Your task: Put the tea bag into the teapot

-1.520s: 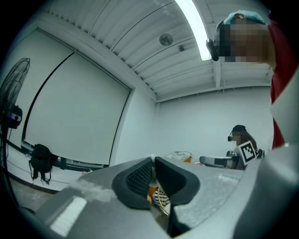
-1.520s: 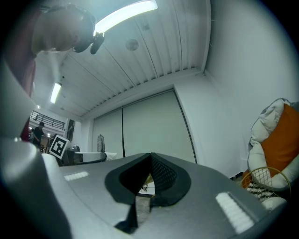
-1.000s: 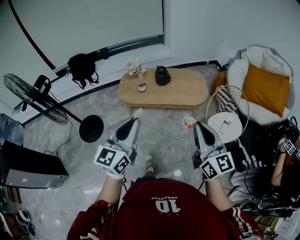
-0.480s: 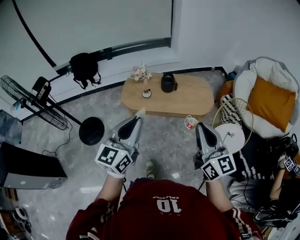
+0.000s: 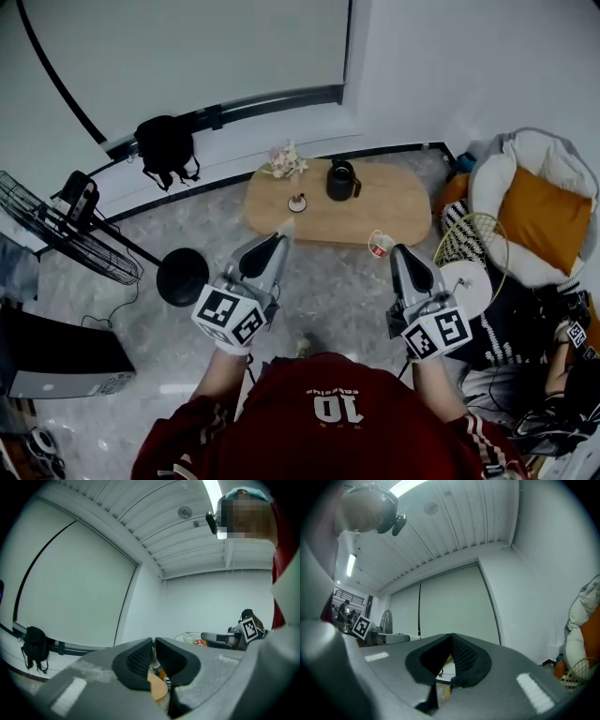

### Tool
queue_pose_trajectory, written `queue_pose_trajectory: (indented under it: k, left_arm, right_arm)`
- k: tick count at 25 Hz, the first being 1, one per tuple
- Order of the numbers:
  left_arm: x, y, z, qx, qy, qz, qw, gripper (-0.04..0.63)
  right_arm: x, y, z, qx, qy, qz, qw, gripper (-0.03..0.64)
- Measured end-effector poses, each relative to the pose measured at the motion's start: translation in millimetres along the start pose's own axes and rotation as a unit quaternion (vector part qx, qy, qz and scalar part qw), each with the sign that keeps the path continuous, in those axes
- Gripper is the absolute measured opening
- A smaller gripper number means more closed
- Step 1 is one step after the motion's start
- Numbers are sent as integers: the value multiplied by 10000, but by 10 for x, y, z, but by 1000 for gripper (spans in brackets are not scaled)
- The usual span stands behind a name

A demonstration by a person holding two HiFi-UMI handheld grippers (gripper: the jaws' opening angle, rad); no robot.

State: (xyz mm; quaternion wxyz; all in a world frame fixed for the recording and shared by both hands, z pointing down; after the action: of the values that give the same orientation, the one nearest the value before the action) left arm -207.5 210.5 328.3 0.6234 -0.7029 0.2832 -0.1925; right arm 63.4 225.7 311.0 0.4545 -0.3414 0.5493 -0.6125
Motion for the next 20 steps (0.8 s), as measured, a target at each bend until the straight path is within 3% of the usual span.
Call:
queue_pose_trajectory:
  k: [11,20]
  left_arm:
    - [97,-30,-696,-80,-502,-33,9987,29]
    - [175,-194,-861,-274,-637,-7,9976,29]
  right_arm:
    - [521,-131,-286,-266,-359,-88,9990,-2]
    - [611,-212,-267,-358,-510,-204,9978,-2]
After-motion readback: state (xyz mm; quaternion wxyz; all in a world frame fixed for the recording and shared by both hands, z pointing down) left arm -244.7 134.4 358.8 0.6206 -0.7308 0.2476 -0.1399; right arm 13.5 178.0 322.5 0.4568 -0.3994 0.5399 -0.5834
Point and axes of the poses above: the fingertips, and each gripper's own axes: x forward along the fingers, z to its right, y out of its top, the point moved 6 cm from there along -x, backward along the fingers, and after that the axes turned 14 degrees about -y, right-handed, at the moved point
